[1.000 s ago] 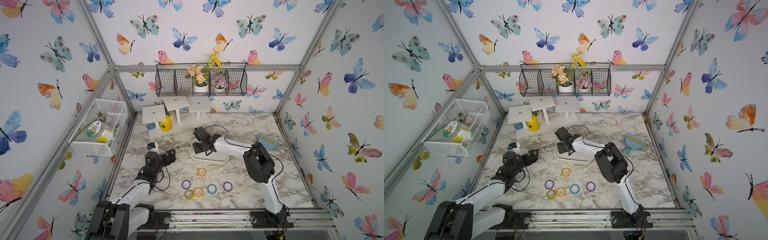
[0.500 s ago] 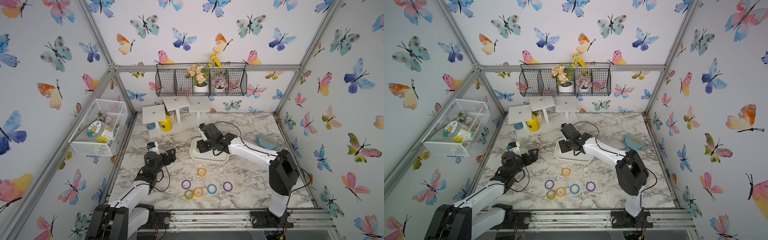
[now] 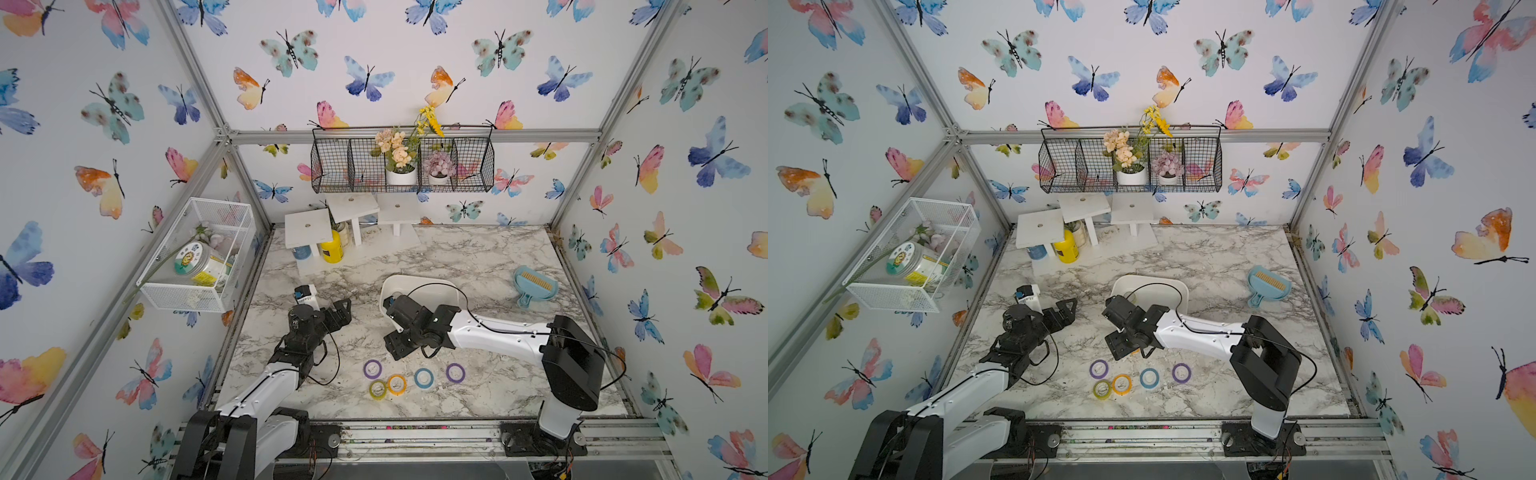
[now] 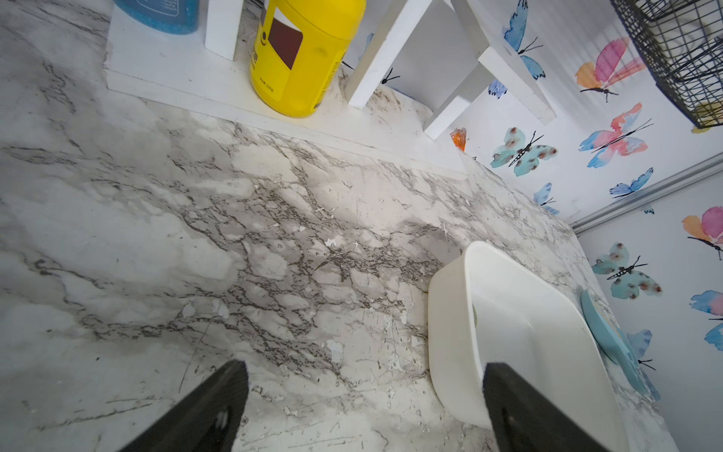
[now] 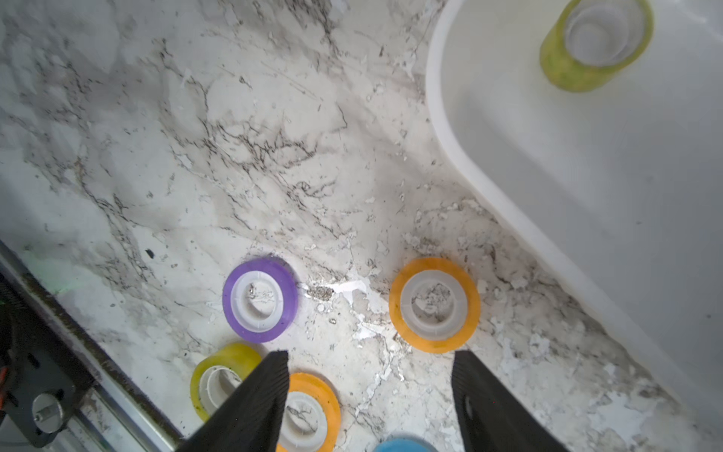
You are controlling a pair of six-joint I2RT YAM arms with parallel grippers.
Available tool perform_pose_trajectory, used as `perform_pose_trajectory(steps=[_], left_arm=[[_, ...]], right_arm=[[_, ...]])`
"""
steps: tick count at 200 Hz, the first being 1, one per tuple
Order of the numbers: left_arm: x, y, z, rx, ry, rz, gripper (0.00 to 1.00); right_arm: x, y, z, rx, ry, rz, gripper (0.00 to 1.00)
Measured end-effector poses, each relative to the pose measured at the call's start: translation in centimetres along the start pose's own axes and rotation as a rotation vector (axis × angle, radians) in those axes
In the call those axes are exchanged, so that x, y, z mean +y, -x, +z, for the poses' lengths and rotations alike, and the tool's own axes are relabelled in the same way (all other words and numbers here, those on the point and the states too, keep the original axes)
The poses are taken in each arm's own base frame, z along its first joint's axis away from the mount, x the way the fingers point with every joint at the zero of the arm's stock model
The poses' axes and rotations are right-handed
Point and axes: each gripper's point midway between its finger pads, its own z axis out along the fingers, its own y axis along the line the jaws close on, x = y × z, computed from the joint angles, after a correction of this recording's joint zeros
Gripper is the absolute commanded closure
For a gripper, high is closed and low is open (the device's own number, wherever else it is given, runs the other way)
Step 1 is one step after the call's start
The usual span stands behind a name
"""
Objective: Put the transparent tape into the storage box
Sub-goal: Pick up the tape at the center of the board.
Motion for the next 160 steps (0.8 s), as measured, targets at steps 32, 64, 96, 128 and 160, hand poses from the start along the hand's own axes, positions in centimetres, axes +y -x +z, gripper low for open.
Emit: perform_pose_trajectory(steps=[32,64,96,128,160], left_arm=[[0.0,0.1,0.0,-0.003,-0.002,0.000,0.01],[0.0,0.1,0.0,-0.003,-0.002,0.001,0.01],[0.0,0.1,0.0,-0.003,-0.001,0.000,0.01],[0.0,0.1,0.0,-0.003,-0.001,0.000,0.01],[0.0,0.1,0.0,-0.003,-0.001,0.000,0.01]], right_arm=[[-1.0,-2.0,1.7,0.062,-0.036,0.038,0.12],[-1.7,-2.5,2.6,0.081,-0.070,0.059,0.10],[-2.3,-2.9,3.4,0.091,-0.106,0.064,0.10],[-2.8,-2.8,4.0,0.091,-0.137,0.064,0.14],[-3.0,-2.4,4.7,0.090,-0.159,0.063,0.19]])
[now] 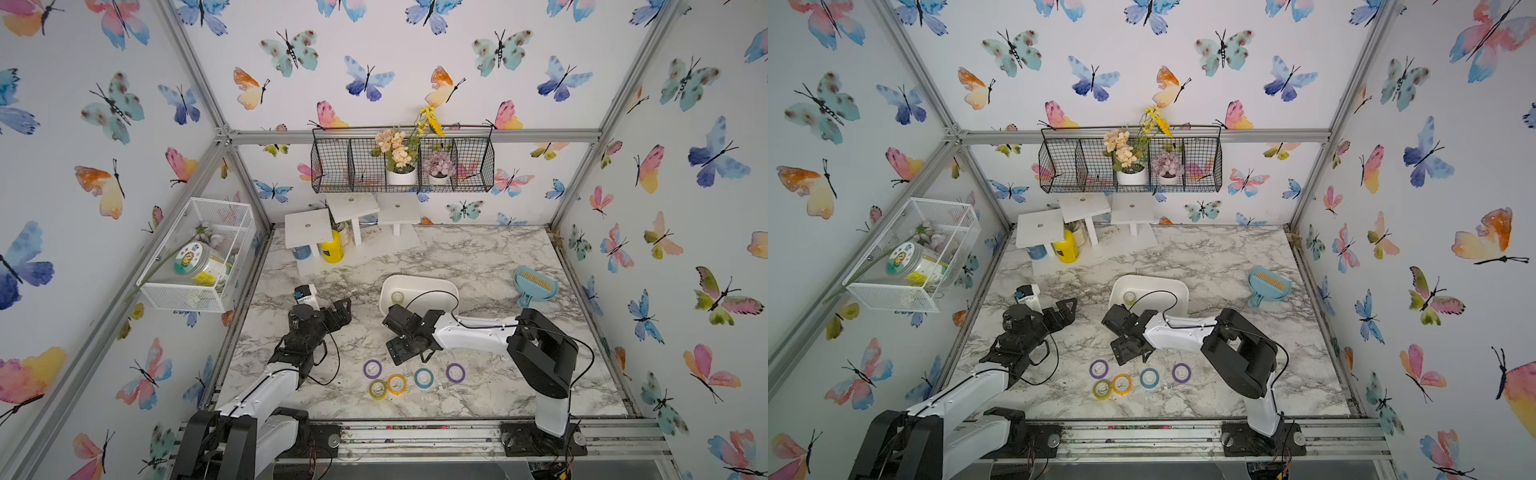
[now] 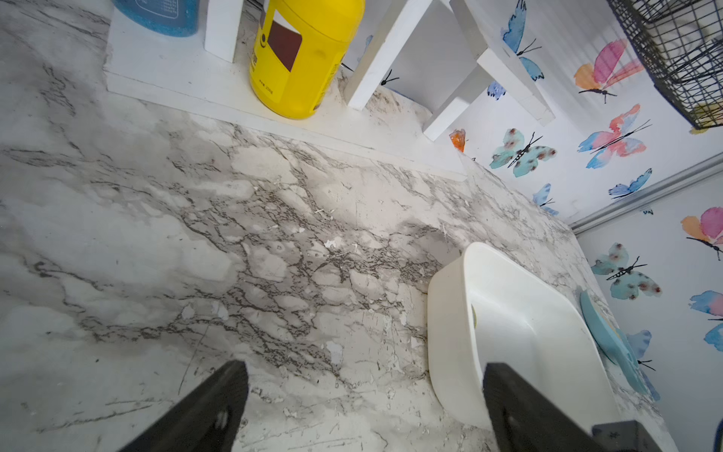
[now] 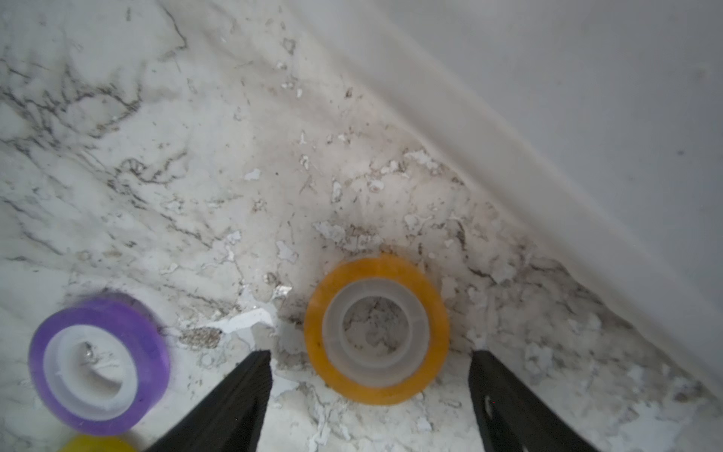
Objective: Put the transparent tape into the storage box
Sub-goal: Pick up the tape at the center of the board.
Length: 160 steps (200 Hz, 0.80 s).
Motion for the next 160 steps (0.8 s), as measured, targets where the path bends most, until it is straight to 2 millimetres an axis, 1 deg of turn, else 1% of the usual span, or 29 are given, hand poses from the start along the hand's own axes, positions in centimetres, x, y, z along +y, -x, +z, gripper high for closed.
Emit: perform_pose_trajectory(steps=[73,109,121,130,146,160], left_arm=[[0.0,0.0,0.0,0.000,0.000,0.000,0.01],[0.0,0.0,0.0,0.000,0.000,0.000,0.01],[0.0,0.0,0.0,0.000,0.000,0.000,0.01],[0.0,0.0,0.0,0.000,0.000,0.000,0.01],[0.0,0.0,0.0,0.000,0.000,0.000,0.01],[0.0,0.0,0.0,0.000,0.000,0.000,0.01]], right_arm=[[0.0,0.9,0.3,-0.018,-0.021,0.000,0.23],[0.2,1.2,0.9,-0.014,-0.026,-0.006,0.26],[0.2,1.2,0.9,-0.015,-0.025,-0.008,0.30],[0.2,1.2,0.9,-0.015,-0.025,-0.009,0.31],[0.2,1.2,0.9,-0.015,-0.025,-0.007,0.39],[0.2,1.2,0.9,-0.015,-0.025,-0.009,0.40]])
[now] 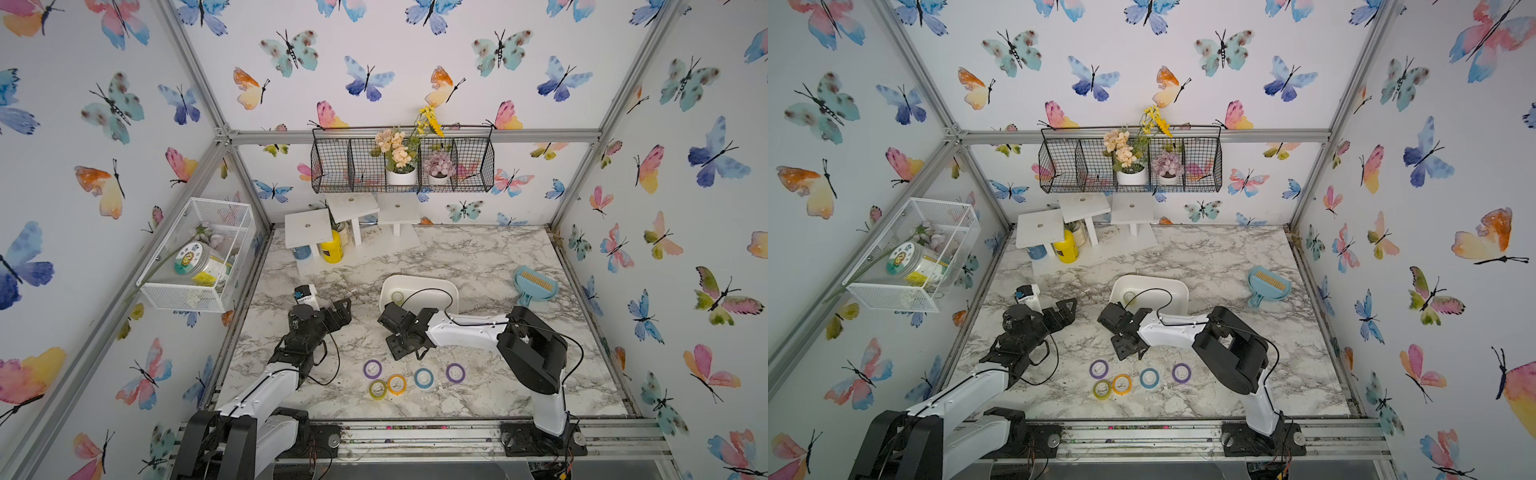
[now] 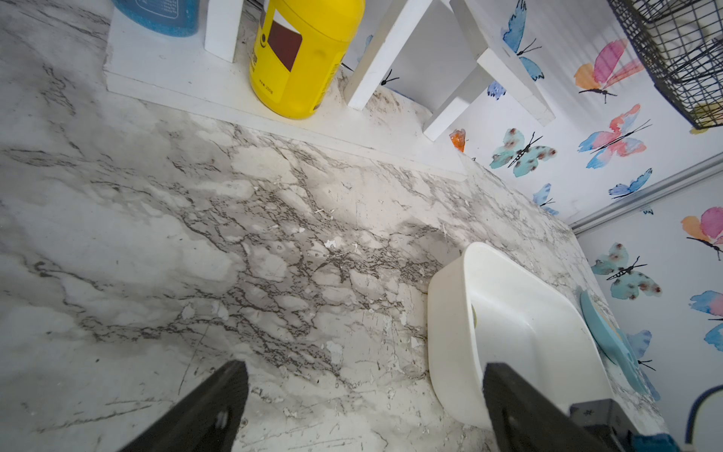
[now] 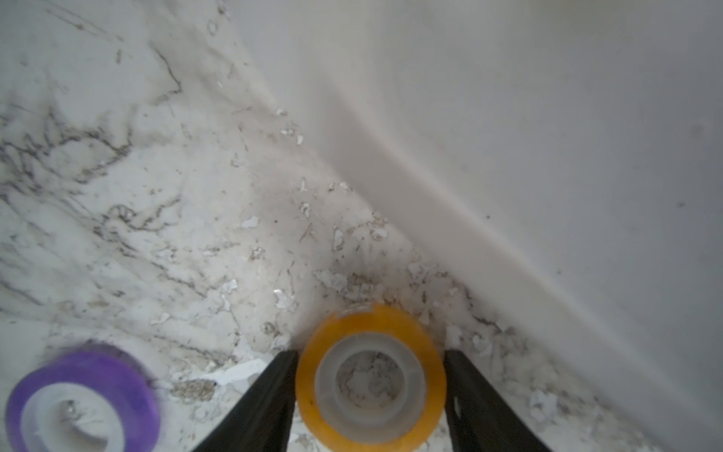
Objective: Put the transparent tape into the storage box
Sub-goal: Pick up the tape at the center of the board.
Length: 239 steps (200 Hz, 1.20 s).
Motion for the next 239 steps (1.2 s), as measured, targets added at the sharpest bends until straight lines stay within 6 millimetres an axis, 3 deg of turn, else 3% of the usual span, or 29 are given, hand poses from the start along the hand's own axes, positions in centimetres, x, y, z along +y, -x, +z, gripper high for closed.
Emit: perform_pose_trajectory(steps=[100,138,206,239], left_arm=[[0.0,0.0,0.0,0.000,0.000,0.000,0.01],[0.0,0.0,0.0,0.000,0.000,0.000,0.01],[0.0,0.0,0.0,0.000,0.000,0.000,0.01],[0.0,0.0,0.0,0.000,0.000,0.000,0.01]], right_arm=[[-0.1,-0.1,-0.2,0.010,-0.005,-0.001,0.40],[-0.2,0.1,-1.7,0.006,0.001,0.000,0.40],[0.2,4.0,-7.4,-0.121,0.069,0.019,0.40],[-1.8,6.4,-8.5,-0.159,0.057,0.044,0.40]])
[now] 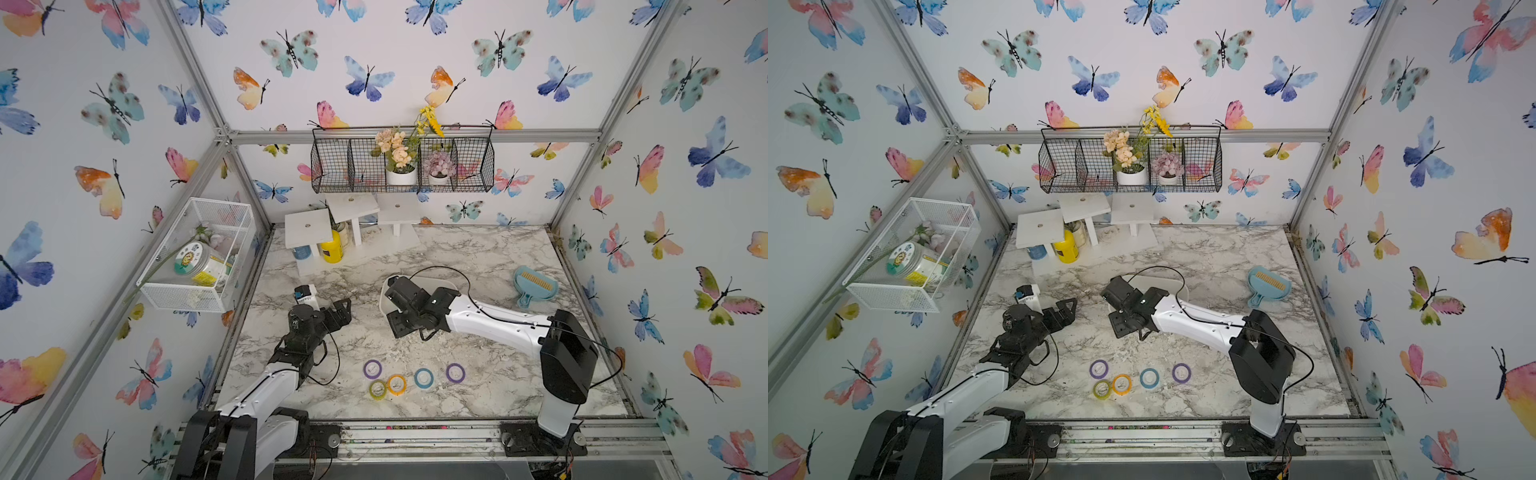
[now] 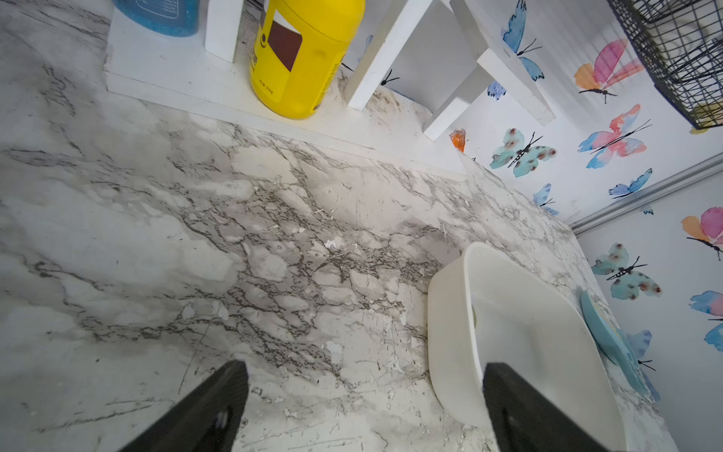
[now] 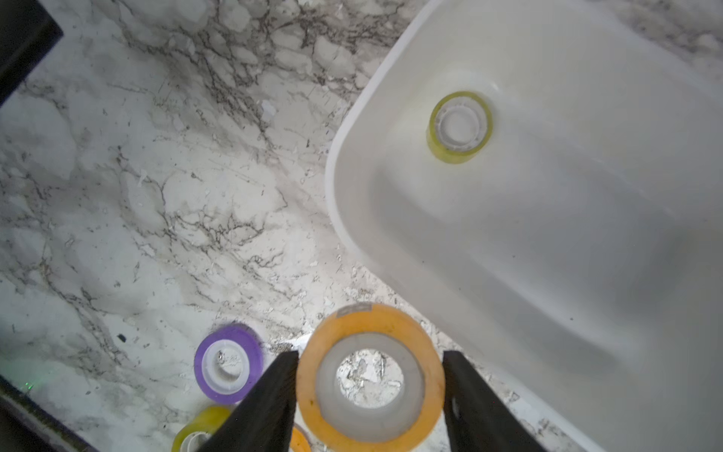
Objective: Put the transparent tape into the storage box
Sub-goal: Pick up the tape at the center of the board, then place the tape in the storage box.
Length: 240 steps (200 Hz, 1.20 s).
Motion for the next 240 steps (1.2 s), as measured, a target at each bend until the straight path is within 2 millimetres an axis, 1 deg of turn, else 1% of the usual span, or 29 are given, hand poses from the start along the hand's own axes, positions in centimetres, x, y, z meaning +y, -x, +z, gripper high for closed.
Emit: perform_pose_trajectory(steps=[33,55,80,98,123,149,212,240], left_arm=[[0.0,0.0,0.0,0.000,0.000,0.000,0.01],[0.0,0.0,0.0,0.000,0.000,0.000,0.01],[0.0,0.0,0.0,0.000,0.000,0.000,0.01],[0.0,0.0,0.0,0.000,0.000,0.000,0.01],[0.0,0.0,0.0,0.000,0.000,0.000,0.01],[0.0,0.0,0.0,0.000,0.000,0.000,0.01],[0.0,0.0,0.0,0.000,0.000,0.000,0.01],[0.0,0.0,0.0,-0.001,0.000,0.000,0.01]], right_arm=[[-3.4,3.1,-0.2,-0.043,-0.024,0.049,0.40],[-5.8,4.5,0.7,-0.056,-0.041,0.081,0.40],[-8.2,4.6,2.9,-0.034,-0.062,0.113,0.40],[-9.2,4.1,4.7,-0.007,-0.072,0.127,0.40],[-9.5,3.3,6.8,0.030,-0.073,0.128,0.40],[-9.5,3.0,8.1,0.047,-0.068,0.129,0.39],[-9.8,3.4,9.1,0.041,-0.070,0.137,0.37],[-9.9,3.4,9.4,0.044,-0.071,0.138,0.30]])
